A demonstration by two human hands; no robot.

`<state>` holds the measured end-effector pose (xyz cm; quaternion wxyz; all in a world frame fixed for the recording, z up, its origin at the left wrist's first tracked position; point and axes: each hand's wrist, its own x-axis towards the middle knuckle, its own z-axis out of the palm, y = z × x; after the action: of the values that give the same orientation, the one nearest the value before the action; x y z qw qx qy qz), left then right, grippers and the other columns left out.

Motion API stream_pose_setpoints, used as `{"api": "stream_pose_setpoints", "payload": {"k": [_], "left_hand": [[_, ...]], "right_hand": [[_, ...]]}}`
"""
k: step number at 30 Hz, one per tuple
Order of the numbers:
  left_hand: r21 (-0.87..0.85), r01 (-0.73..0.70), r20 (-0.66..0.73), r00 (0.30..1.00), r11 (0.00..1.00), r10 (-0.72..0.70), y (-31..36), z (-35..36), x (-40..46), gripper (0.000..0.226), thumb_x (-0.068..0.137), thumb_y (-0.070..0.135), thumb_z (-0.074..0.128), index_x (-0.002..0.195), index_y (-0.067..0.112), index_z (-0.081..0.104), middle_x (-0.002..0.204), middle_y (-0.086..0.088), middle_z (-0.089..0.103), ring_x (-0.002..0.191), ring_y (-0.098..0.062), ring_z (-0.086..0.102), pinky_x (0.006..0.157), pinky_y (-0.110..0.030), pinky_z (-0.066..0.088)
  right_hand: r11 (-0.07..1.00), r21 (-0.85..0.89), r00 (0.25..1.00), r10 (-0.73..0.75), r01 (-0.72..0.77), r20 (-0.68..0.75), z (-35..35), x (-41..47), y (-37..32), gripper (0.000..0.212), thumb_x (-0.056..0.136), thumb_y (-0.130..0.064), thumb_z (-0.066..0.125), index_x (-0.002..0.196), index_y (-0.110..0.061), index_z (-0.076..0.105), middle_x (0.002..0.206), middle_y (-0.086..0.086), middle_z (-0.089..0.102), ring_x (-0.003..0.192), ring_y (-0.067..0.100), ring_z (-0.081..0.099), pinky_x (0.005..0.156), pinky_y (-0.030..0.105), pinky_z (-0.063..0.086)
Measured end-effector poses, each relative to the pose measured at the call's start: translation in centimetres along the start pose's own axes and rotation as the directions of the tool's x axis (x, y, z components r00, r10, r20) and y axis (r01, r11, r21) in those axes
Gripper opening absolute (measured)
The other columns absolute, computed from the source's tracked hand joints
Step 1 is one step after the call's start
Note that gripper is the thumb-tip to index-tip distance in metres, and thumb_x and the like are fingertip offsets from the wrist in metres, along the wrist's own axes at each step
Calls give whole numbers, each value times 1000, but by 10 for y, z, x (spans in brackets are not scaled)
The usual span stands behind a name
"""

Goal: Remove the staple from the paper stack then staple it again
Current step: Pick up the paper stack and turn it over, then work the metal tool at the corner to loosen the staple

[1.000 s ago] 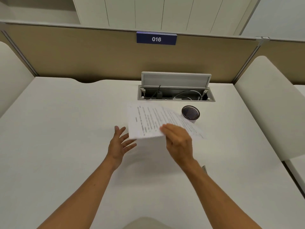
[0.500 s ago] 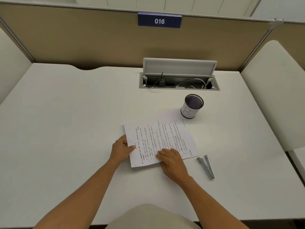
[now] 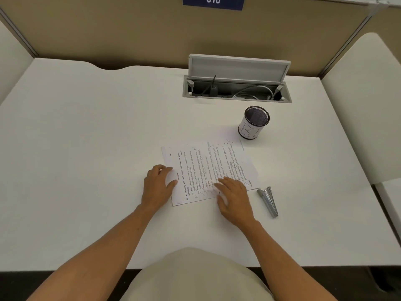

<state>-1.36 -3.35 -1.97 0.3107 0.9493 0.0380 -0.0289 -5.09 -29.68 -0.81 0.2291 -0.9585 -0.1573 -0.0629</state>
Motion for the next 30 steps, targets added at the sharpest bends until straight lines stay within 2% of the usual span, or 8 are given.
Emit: {"api": "stream_pose_setpoints", "payload": {"k": [2, 5, 8, 11, 16, 23, 26, 30], "left_hand": [[42, -55, -28, 998, 998, 56, -5, 1, -5, 45, 88, 33, 68, 129, 18, 60, 137, -4, 51, 125, -26, 46, 103, -43, 34], [98, -178, 18, 984, 979, 177, -13, 5, -12, 48, 90, 39, 64, 134, 24, 56, 152, 0, 40, 142, -22, 32, 115, -42, 18], [152, -271, 151, 957, 951, 248, -16, 11, -17, 54, 95, 47, 53, 145, 29, 42, 160, 6, 26, 150, -14, 12, 121, -41, -5], [216, -298, 208, 944, 930, 255, -16, 14, -20, 59, 97, 52, 45, 150, 31, 33, 161, 9, 19, 150, -11, 4, 119, -42, -15], [219, -299, 236, 940, 929, 247, -17, 12, -20, 59, 98, 53, 42, 151, 31, 28, 162, 8, 16, 151, -12, 1, 119, -44, -16], [195, -291, 264, 935, 937, 236, -17, 11, -19, 59, 98, 52, 41, 152, 32, 26, 163, 8, 13, 151, -11, -1, 119, -44, -15], [204, -279, 247, 942, 938, 226, -16, 13, -23, 61, 96, 56, 41, 151, 33, 28, 162, 8, 16, 151, -11, 1, 119, -45, -13], [268, -238, 153, 967, 934, 202, -13, 16, -36, 69, 89, 69, 28, 148, 33, 37, 159, 6, 29, 149, -16, 16, 120, -50, -4]], "right_hand": [[995, -20, 983, 98, -102, -155, -8, -8, 6, 39, 78, -4, 68, 116, -11, 65, 124, 10, 62, 119, 28, 53, 102, 45, 38], [926, -72, 893, 335, -371, -300, -21, -21, 19, 42, 79, -9, 70, 120, -9, 60, 125, 15, 58, 117, 32, 51, 98, 48, 40], [787, -75, 769, 572, -613, -286, -30, -31, 30, 51, 82, -19, 70, 128, -6, 52, 133, 18, 51, 121, 36, 45, 98, 51, 38], [688, -75, 687, 697, -721, -206, -33, -34, 35, 55, 82, -23, 69, 129, -4, 47, 132, 19, 49, 118, 37, 45, 94, 50, 39], [618, 6, 610, 778, -786, -149, -35, -25, 36, 37, 88, -18, 63, 120, -5, 50, 111, 18, 58, 104, 38, 50, 82, 46, 43], [509, 364, 518, 852, -780, -82, -36, -8, 24, 52, 91, -15, 61, 138, -14, 40, 128, 12, 53, 117, 30, 51, 96, 43, 43], [359, 630, 489, 872, -689, 38, -34, 4, 9, 49, 90, -17, 63, 135, -18, 44, 126, 7, 57, 110, 22, 59, 97, 41, 49], [80, 850, 474, 855, -520, 210, -29, 14, -8, 42, 86, -8, 68, 125, -17, 53, 114, 7, 62, 98, 21, 67, 82, 39, 59]]}}
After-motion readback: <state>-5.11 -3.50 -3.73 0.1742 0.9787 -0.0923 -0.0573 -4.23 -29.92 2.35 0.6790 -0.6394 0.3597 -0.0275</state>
